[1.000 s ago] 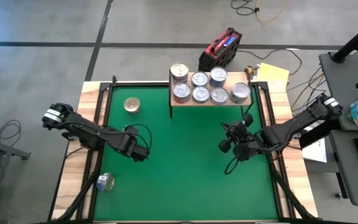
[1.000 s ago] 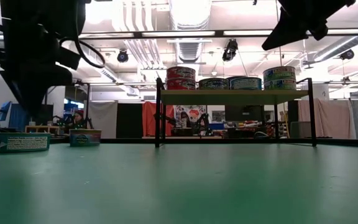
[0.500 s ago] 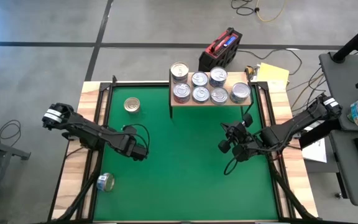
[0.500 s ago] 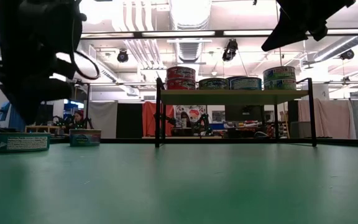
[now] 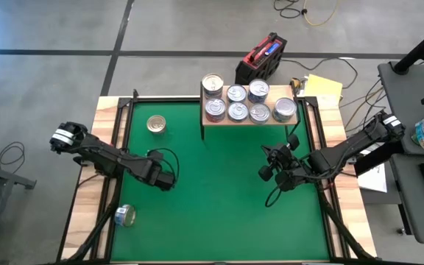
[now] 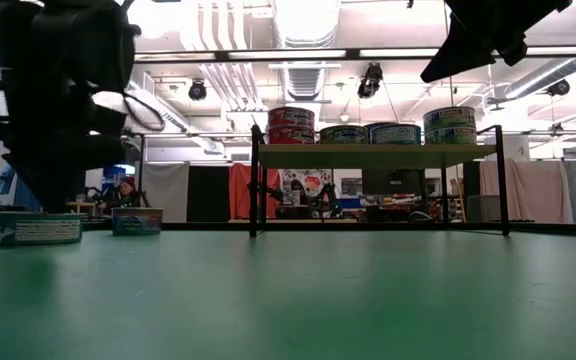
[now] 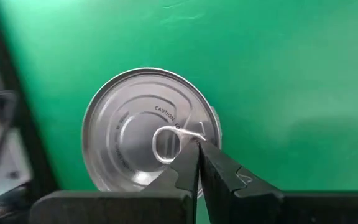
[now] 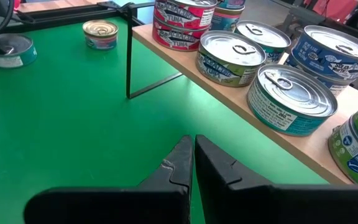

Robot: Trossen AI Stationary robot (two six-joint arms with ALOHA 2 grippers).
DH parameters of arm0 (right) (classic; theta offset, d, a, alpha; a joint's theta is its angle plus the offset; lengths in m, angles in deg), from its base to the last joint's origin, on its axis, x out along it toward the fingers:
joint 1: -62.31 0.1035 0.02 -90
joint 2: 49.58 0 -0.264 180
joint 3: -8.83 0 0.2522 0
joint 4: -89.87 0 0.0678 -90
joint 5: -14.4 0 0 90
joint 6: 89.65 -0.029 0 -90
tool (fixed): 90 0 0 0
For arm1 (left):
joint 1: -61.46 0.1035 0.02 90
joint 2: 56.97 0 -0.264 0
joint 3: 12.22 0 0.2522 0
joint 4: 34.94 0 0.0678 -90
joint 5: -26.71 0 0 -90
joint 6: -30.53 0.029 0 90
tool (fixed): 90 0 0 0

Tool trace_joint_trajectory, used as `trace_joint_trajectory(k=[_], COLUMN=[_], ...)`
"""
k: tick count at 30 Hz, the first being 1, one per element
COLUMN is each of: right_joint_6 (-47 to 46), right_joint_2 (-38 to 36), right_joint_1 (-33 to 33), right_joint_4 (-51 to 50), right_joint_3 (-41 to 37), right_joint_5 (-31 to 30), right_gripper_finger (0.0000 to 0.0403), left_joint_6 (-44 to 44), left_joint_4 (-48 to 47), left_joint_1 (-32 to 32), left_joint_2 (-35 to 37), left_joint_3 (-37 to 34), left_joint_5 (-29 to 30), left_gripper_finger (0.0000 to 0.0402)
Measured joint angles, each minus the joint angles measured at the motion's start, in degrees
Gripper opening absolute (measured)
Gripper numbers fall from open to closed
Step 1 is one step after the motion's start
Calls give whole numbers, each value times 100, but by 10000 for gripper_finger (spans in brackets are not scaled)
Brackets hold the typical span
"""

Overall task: Stack canned seafood by type on shelf
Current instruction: Stack the green/blue tuna can on top of the other green/blue tuna can on the shelf

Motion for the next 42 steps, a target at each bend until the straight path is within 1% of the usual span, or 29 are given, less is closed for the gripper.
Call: trace_joint_trajectory(k=[8, 13, 15, 17, 19, 22, 25, 28, 32, 38, 42], right_joint_6=[-2, -4, -4, -2, -1, 0, 8, 9, 11, 10, 9], right_joint_2=[0, 0, 0, 0, -2, -2, -2, -2, -2, -2, -2], right_joint_1=[0, 0, 0, 0, 0, 0, 0, 0, 0, 0, 0], right_joint_4=[0, 0, 0, 0, 0, 0, -2, -2, -2, -2, -2], right_joint_3=[0, 0, 0, 0, 0, 0, 0, 0, 0, 0, 0], right_joint_5=[0, 0, 0, 1, 3, 3, 3, 3, 3, 5, 16], right_gripper_finger=[9, 9, 9, 9, 9, 9, 9, 9, 9, 9, 9], left_joint_6=[504, 1132, 1328, 1393, 1366, 989, 626, 517, 475, 482, 480], left_joint_4=[807, 1372, 1371, 1135, 652, -196, -579, -435, 0, 522, 622], left_joint_1=[-1, -3, -14, -14, -14, -14, -14, -14, -14, -16, -16], left_joint_2=[0, -2, -2, -2, -2, -2, -2, -2, -2, -2, -2], left_joint_3=[254, 474, 622, 793, 934, 953, 824, 639, 413, 381, 381], left_joint_5=[-298, -317, -315, -313, -303, -286, -282, -275, -269, -270, -309], left_gripper_finger=[0, 0, 0, 0, 0, 0, 0, 0, 0, 0, 0])
